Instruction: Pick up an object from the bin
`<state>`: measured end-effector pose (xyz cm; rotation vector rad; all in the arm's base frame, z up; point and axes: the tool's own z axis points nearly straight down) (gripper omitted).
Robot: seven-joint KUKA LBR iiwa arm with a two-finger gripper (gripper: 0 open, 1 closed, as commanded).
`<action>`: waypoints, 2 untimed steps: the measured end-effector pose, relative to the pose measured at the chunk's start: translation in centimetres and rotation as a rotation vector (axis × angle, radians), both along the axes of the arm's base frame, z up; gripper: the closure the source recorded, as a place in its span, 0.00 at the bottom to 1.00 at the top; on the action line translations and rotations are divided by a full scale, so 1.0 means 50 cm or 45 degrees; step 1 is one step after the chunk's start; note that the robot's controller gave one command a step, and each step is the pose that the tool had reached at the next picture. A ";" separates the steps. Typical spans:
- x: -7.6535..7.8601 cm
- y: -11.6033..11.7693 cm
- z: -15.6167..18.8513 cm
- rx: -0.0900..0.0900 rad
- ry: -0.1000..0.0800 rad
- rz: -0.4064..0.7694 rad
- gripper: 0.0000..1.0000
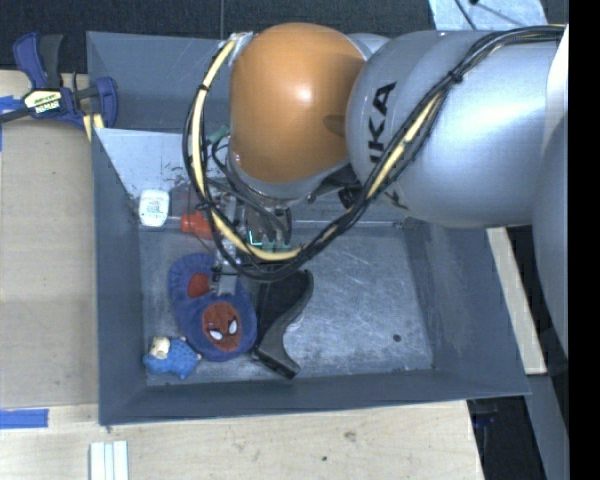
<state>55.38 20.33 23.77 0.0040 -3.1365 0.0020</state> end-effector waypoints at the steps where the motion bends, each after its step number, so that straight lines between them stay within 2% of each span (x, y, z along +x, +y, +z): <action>1: -0.078 -0.040 -0.297 0.002 -0.003 0.139 0.00; 2: -0.073 -0.040 -0.289 0.004 -0.010 0.136 1.00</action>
Offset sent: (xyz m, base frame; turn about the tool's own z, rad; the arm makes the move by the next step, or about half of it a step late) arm -0.0378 -0.0198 -0.1449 -0.1083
